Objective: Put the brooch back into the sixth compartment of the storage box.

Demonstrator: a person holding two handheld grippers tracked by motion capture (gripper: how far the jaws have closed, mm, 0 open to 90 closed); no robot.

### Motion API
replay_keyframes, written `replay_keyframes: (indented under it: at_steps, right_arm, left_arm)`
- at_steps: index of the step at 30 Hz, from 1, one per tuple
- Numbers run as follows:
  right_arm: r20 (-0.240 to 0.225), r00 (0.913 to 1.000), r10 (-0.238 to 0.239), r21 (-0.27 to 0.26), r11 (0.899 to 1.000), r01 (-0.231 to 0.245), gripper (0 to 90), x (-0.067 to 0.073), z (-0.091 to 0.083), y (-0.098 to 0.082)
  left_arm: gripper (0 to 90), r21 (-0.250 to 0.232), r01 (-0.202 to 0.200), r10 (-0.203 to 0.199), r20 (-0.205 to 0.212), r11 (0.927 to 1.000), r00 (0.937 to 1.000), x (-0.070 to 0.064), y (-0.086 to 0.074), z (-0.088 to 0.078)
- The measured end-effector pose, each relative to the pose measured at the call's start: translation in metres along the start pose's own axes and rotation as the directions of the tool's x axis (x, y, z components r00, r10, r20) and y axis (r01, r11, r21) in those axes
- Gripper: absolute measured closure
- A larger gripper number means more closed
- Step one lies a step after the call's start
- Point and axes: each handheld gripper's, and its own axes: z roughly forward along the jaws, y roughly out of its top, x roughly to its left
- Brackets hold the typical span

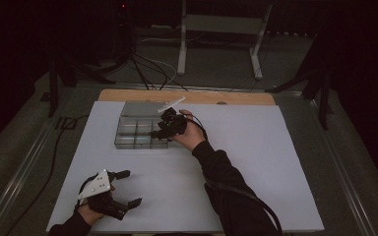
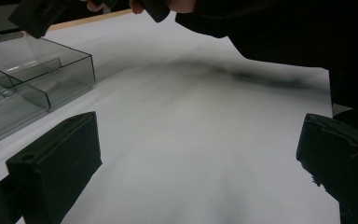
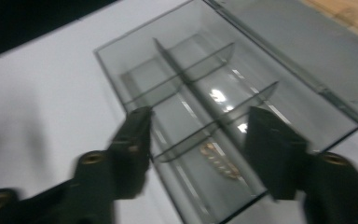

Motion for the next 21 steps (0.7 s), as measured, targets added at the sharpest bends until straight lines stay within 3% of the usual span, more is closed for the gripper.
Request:
replay_keyframes:
  at_steps: [5, 6, 11, 15, 19, 21]
  right_arm:
    - [0.009, 0.9981, 0.061, 0.008, 0.998, -0.061, 15.8, -0.003, -0.005, -0.002]
    - [-0.008, 0.9985, 0.053, 0.024, 0.998, -0.053, 12.7, -0.003, -0.006, -0.003]
    - [-0.019, 0.999, 0.04, 0.004, 0.999, -0.04, 1.8, -0.002, -0.017, -0.007]
    - [-0.031, 0.9971, 0.069, -0.006, 0.998, -0.069, 0.0, -0.003, -0.027, -0.009]
    - [-0.001, 0.9995, 0.032, -0.033, 0.999, -0.032, 0.0, 0.002, -0.036, -0.012]
    - [-0.017, 0.9993, 0.032, -0.023, 0.999, -0.033, 0.0, 0.004, -0.04, -0.013]
  left_arm:
    - [1.2, 0.002, -0.002, 0.002, -0.002, 1.0, 1.0, 0.0, 0.0, 0.0]
    - [1.2, 0.002, -0.001, 0.001, -0.002, 1.0, 1.0, 0.0, 0.0, 0.0]
    - [1.2, -0.002, 0.007, -0.007, -0.004, 1.0, 1.0, 0.001, 0.001, 0.001]
    - [1.2, 0.001, 0.007, -0.007, -0.007, 1.0, 1.0, 0.001, 0.001, 0.001]
    - [1.2, 0.003, 0.013, -0.013, -0.008, 0.9999, 0.9999, 0.003, 0.001, 0.003]
    - [1.2, 0.002, 0.012, -0.012, -0.009, 0.9999, 0.9999, 0.003, 0.001, 0.003]
